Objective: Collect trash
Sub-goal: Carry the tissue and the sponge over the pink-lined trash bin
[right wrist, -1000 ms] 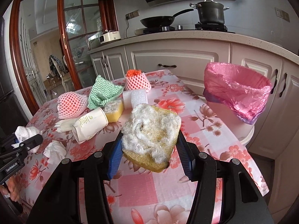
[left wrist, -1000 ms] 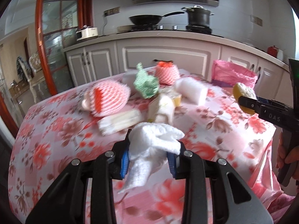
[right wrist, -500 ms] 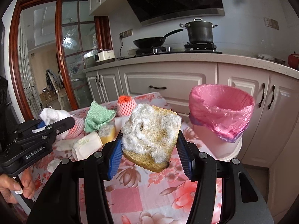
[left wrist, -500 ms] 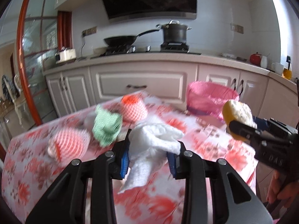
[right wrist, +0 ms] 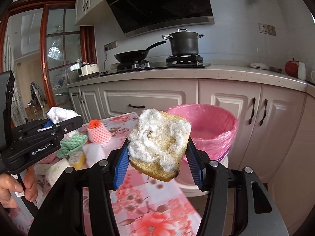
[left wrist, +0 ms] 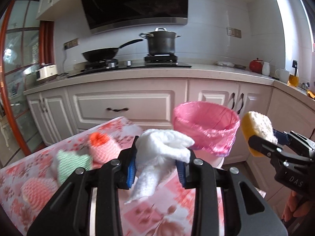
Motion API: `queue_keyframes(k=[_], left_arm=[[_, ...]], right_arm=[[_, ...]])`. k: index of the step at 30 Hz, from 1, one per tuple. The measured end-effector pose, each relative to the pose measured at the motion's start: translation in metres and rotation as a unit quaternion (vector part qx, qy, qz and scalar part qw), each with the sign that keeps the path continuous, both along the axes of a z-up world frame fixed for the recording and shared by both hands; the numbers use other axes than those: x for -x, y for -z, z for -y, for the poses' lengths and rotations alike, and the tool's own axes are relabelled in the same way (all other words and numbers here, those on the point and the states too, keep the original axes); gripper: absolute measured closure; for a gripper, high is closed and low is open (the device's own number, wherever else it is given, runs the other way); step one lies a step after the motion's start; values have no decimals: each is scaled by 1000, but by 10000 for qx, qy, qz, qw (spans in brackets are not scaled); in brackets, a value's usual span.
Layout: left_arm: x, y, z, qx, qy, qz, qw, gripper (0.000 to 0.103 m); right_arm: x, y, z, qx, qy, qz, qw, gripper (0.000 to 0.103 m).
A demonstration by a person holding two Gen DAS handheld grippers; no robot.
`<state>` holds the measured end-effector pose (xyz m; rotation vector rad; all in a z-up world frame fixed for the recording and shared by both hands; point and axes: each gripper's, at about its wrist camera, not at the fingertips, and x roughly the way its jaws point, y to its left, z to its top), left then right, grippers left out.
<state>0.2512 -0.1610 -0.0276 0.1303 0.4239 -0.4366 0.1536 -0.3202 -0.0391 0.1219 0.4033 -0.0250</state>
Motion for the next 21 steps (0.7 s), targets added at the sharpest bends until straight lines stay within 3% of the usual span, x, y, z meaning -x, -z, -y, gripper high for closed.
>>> queue_keyframes(k=[5, 21], left_arm=[[-31, 0, 39, -9, 285, -90, 9996, 70], [-178, 9, 157, 217, 1108, -781, 9905, 68]], right_arm=[[-25, 1, 27, 26, 164, -44, 9999, 50], [-121, 13, 117, 105, 508, -176, 9985, 49]])
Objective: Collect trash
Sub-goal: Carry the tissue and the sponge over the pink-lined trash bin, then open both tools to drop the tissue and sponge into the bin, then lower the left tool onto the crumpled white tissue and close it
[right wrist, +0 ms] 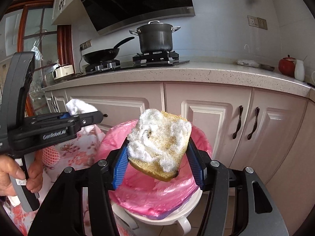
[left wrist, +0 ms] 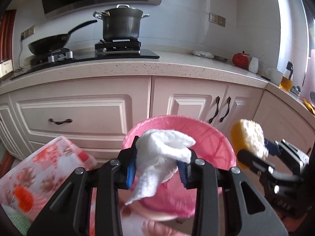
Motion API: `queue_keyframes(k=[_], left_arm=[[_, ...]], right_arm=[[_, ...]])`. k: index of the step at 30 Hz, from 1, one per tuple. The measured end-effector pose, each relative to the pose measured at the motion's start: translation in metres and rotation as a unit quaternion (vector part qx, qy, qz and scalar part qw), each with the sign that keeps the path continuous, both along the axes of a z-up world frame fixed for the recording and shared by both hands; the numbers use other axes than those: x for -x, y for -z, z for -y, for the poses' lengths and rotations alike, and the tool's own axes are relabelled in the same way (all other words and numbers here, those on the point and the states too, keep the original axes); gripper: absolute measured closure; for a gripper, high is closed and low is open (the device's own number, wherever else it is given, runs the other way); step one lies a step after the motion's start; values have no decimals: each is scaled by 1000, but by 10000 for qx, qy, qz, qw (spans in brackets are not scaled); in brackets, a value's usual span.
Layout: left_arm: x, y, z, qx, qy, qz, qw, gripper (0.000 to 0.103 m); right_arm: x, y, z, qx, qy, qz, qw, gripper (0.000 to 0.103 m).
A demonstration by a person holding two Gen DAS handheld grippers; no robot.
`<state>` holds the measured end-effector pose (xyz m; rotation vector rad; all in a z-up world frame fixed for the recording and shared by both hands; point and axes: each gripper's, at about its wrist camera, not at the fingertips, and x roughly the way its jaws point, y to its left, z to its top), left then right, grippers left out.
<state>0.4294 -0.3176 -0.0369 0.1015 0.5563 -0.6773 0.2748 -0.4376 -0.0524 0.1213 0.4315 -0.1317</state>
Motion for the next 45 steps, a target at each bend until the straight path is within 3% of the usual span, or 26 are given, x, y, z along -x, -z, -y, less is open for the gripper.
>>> queue_keyframes(k=[4, 9, 12, 17, 18, 20, 26, 38, 45], left_arm=[[-31, 10, 20, 77, 57, -281, 9996, 67], [-55, 27, 38, -74, 59, -414, 9991, 50], [-59, 28, 33, -47, -37, -434, 9990, 46], [-46, 20, 16, -119, -123, -227, 9996, 38], [-40, 16, 9, -119, -172, -194, 9996, 36], [-26, 8, -7, -75, -329, -43, 9994, 22], [23, -9, -68, 41, -915, 165, 9957, 7], [150, -18, -217, 47, -1956, 521, 9793, 6], [220, -8, -300, -280, -2388, 701, 9681, 6]], right_arm=[[-17, 13, 3, 93, -62, -127, 9999, 46], [-32, 30, 5, 286, -91, -345, 9990, 33], [-24, 29, 7, 232, -51, -279, 9993, 26], [-4, 23, 6, 72, -7, -203, 9998, 26], [2, 20, 4, 23, -7, -176, 9998, 26], [15, 14, -3, -2, -23, -111, 9999, 26], [55, -9, -35, -118, -189, 101, 9997, 23], [117, -26, -137, -250, -827, 251, 9959, 18], [127, -13, -203, -336, -1321, -17, 9907, 18]])
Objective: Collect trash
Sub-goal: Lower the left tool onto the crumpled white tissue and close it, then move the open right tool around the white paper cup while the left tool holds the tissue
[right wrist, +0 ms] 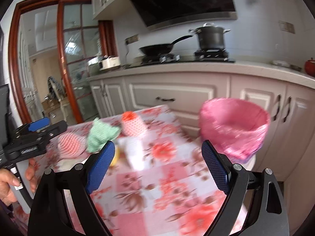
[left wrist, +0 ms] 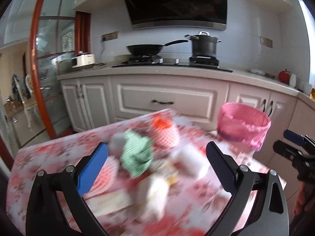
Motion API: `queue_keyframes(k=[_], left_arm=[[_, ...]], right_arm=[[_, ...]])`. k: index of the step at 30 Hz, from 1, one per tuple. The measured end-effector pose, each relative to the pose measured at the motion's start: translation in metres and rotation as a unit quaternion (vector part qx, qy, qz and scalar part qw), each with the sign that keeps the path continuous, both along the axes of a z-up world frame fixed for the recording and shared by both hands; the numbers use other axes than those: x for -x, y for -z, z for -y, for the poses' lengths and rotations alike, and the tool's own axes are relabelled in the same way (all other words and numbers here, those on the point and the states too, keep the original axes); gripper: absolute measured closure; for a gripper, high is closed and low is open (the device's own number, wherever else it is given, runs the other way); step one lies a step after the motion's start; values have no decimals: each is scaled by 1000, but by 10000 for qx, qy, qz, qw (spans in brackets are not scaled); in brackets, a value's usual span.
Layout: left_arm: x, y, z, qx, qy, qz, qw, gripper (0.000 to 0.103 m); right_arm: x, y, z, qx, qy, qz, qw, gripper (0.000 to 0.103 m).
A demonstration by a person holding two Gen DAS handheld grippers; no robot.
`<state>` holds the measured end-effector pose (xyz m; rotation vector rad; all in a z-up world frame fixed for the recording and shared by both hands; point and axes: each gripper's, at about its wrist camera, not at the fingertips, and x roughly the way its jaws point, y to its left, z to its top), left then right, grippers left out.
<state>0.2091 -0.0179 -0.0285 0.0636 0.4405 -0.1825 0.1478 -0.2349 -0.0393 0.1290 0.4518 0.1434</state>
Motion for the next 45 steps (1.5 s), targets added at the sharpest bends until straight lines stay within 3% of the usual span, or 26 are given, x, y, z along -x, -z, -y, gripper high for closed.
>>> queue_keyframes(k=[4, 10, 15, 22, 33, 36, 38, 45], left_arm=[[30, 15, -40, -211, -309, -103, 9992, 6], [63, 41, -75, -191, -566, -351, 9976, 6], [71, 63, -80, -352, -509, -577, 9964, 6], [54, 88, -61, -218, -208, -1027, 9943, 7], [37, 118, -38, -407, -54, -1675, 9850, 34], [33, 124, -37, -412, 3, -1817, 9825, 51], [33, 125, -39, -389, 12, -1798, 9829, 60], [43, 106, -59, -191, -160, -1385, 9900, 65]], right_arm=[[2, 9, -34, 26, -252, -147, 9996, 18], [-2, 23, -73, 167, -576, -394, 9974, 18], [-5, 27, -84, 104, -580, -490, 9971, 18], [-2, 29, -82, 175, -570, -503, 9970, 18], [-4, 42, -76, 28, -641, -634, 9959, 18], [-5, 45, -79, 29, -680, -676, 9954, 18], [-6, 47, -82, 25, -703, -723, 9949, 18], [-14, 55, -105, 57, -901, -899, 9919, 18]])
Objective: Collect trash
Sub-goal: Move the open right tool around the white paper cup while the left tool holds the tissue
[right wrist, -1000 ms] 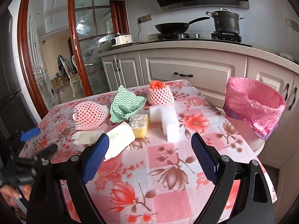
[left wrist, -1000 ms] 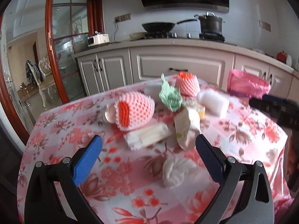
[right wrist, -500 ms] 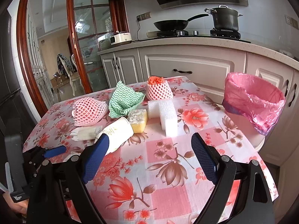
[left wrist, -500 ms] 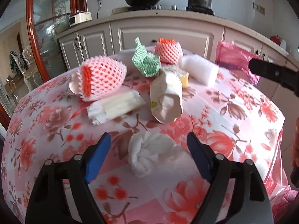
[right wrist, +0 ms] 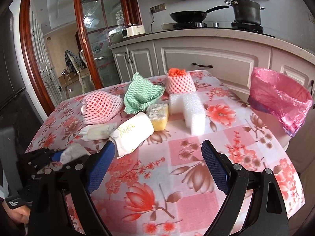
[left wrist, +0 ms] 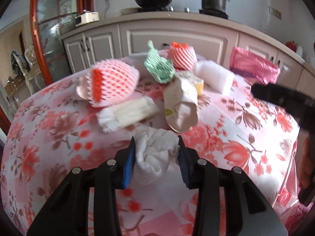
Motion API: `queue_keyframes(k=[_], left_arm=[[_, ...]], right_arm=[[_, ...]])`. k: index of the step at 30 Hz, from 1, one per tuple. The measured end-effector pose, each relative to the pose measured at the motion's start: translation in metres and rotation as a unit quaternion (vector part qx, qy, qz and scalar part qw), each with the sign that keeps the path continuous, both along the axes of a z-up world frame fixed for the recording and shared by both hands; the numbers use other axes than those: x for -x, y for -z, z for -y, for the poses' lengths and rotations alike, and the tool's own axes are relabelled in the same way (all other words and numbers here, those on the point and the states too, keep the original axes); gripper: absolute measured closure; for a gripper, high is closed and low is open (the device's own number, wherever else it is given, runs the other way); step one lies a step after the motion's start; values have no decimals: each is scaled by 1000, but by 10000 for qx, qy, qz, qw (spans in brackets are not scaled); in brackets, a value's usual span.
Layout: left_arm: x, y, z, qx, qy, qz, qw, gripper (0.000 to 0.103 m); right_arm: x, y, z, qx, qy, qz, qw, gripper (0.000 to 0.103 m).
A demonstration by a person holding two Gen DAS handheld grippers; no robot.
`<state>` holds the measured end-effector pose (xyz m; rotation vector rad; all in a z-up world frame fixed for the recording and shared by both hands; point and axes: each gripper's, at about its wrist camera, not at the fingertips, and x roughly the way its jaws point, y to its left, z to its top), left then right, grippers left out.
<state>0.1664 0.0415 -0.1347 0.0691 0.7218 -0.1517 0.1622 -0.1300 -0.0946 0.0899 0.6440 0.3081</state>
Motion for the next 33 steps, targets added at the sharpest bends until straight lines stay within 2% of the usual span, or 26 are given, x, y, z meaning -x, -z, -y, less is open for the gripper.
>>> queue_keyframes(k=[7, 11, 17, 24, 26, 31, 33], left_arm=[[12, -27, -31, 15, -507, 533, 9973, 65], [19, -38, -49, 58, -743, 788, 9941, 65], [25, -38, -63, 126, -848, 798, 9931, 65], [31, -32, -77, 246, -911, 693, 9931, 65], [32, -30, -80, 268, -909, 664, 9933, 65], [33, -28, -83, 313, -926, 629, 9932, 65], [32, -28, -85, 337, -937, 613, 9931, 65]], right_arm=[[-19, 6, -37, -43, -156, -236, 9996, 18], [-36, 13, -55, -23, -59, -457, 9989, 18], [-59, 28, -74, 51, 179, -843, 9963, 19], [-72, 38, -89, 381, 307, -966, 9941, 19], [-76, 44, -91, 440, 341, -1113, 9922, 23], [-77, 50, -86, 360, 344, -1243, 9910, 49], [-75, 50, -84, 304, 277, -1263, 9911, 49]])
